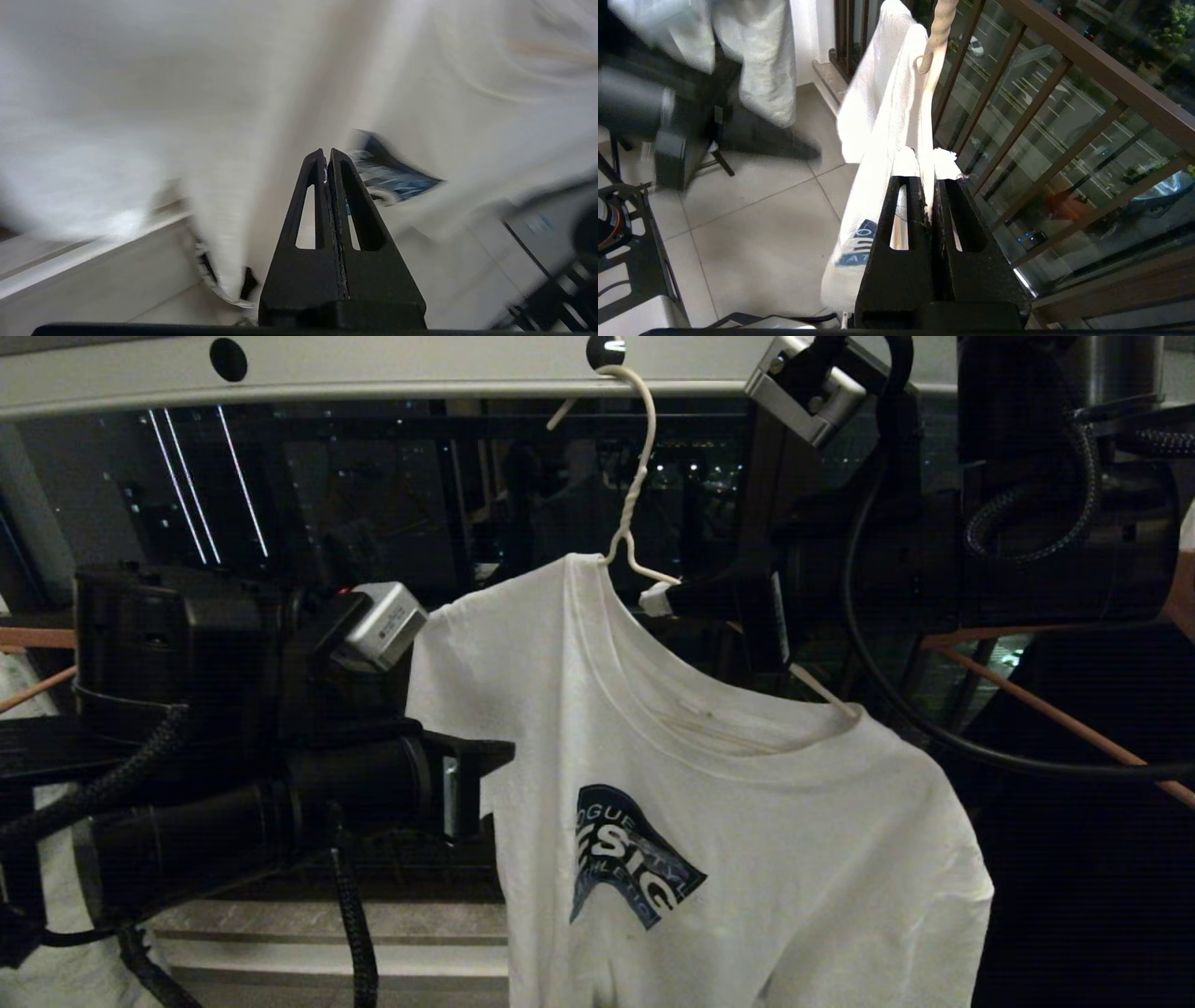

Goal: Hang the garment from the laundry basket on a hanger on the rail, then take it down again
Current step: Take the clothes off the clothes rack

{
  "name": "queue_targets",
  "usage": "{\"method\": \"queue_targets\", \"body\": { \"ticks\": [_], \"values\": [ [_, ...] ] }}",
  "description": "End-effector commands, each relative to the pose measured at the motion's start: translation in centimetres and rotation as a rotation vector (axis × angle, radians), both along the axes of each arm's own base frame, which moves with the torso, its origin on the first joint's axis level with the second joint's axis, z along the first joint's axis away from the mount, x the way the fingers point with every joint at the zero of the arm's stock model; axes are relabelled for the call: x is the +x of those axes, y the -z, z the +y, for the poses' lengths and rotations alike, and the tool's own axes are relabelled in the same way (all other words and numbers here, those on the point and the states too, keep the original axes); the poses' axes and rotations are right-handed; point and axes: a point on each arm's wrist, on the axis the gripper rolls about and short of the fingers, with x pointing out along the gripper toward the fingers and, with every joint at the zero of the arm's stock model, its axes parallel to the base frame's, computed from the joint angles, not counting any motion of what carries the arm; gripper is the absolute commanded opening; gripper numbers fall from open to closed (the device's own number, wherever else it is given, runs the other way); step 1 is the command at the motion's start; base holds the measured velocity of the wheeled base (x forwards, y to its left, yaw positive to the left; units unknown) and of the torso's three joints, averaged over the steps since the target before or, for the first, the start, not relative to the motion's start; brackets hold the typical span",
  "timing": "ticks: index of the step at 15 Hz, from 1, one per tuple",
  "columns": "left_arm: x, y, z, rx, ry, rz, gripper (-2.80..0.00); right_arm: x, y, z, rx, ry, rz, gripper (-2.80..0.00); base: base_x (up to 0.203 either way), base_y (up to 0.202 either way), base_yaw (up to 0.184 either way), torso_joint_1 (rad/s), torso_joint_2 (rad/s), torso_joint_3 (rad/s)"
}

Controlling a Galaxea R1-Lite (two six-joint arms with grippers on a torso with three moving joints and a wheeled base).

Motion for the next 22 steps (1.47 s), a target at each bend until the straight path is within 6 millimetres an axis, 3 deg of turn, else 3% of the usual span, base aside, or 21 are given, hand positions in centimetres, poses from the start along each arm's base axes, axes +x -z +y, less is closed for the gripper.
{"method": "queue_targets", "body": {
  "ticks": [1,7,14,15,16,22],
  "values": [
    [-0.2,-1.3,2.6,0.022,-0.049,0.034,-2.80,-0.2,-0.2,-0.1,0.004,-0.002,-0.006,-2.80,0.000,0.000,0.000,0.000,0.00,0.000],
    [0.8,-1.7,10.3,0.062,0.014,0.055,-2.80,-0.1,-0.1,-0.1,0.001,0.000,-0.002,-2.80,0.000,0.000,0.000,0.000,0.00,0.000],
    [3.8,1.5,17.6,-0.092,0.260,0.033,-2.80,-0.2,0.1,-0.2,-0.044,-0.008,0.004,-2.80,0.000,0.000,0.000,0.000,0.00,0.000],
    [4.3,2.1,17.9,-0.096,0.275,0.038,-0.77,-0.2,0.0,-0.2,-0.042,-0.010,0.003,-2.80,0.000,0.000,0.000,0.000,0.00,0.000],
    [4.7,2.5,18.0,-0.093,0.283,0.042,0.00,-0.2,0.0,-0.2,-0.042,-0.010,0.002,-2.80,0.000,0.000,0.000,0.000,0.00,0.000],
    [6.6,4.6,18.0,-0.066,0.371,0.016,0.00,0.0,0.0,-0.1,-0.041,-0.010,0.002,-2.80,0.000,0.000,0.000,0.000,0.00,0.000]
  ]
}}
